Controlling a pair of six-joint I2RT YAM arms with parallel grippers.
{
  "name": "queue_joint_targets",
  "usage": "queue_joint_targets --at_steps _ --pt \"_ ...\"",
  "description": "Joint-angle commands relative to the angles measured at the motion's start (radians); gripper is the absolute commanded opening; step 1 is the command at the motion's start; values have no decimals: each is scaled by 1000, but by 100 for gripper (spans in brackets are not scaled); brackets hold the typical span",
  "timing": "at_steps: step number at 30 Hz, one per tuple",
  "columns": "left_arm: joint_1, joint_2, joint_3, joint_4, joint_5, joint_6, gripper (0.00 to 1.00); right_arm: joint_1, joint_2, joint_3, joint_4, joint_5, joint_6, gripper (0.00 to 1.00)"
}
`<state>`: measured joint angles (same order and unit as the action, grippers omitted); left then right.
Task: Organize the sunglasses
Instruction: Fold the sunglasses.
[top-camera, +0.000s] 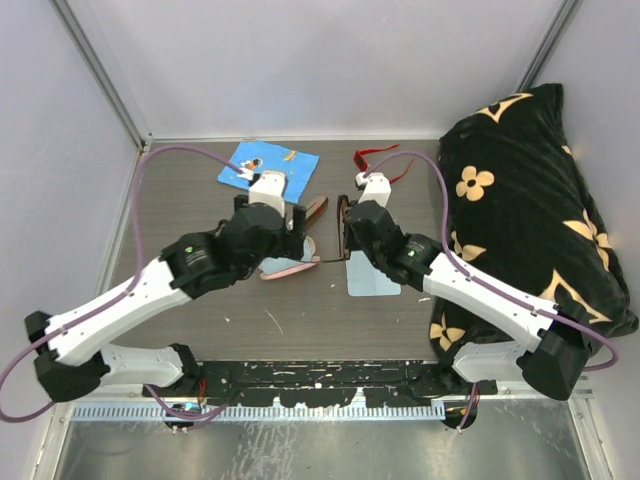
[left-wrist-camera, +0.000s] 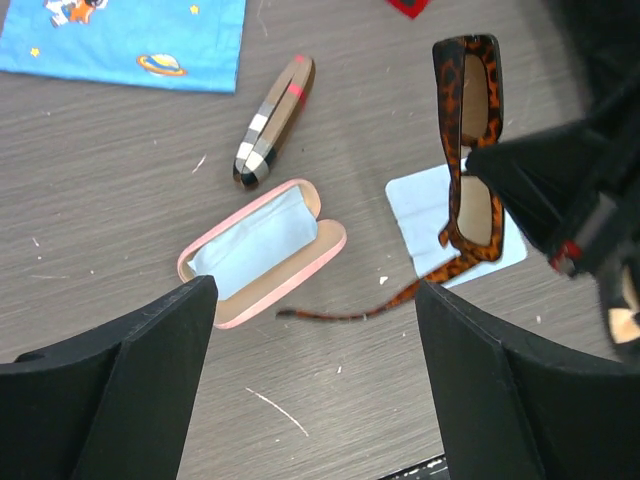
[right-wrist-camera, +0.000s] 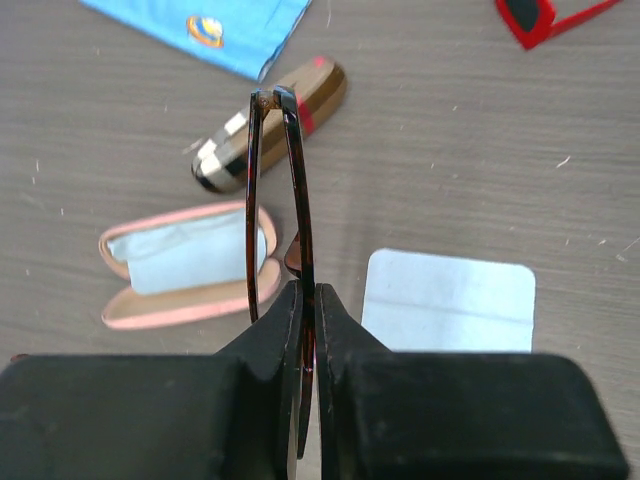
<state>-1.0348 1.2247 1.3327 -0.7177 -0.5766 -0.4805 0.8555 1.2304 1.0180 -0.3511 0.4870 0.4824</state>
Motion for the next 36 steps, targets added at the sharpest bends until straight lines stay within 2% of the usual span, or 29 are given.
queue_joint_targets --at_steps 1,8,11,17,26,36 --pt "-5 -95 -60 51 8 25 83 -62 22 126 30 25 16 0" --pt "-5 -147 -151 10 -1 -30 82 -135 18 204 13 -34 -3 0" --pt "-4 -132 -158 -7 -48 -58 82 -137 4 216 -12 -59 -11 0" --pt "18 -48 -106 -13 -74 -55 81 -137 -42 189 -31 -128 -9 0" --pt "85 75 -33 67 -9 -30 81 -137 -97 143 -52 -165 -10 0" --pt "102 176 90 78 19 32 81 -134 -88 110 -37 -225 0 0"
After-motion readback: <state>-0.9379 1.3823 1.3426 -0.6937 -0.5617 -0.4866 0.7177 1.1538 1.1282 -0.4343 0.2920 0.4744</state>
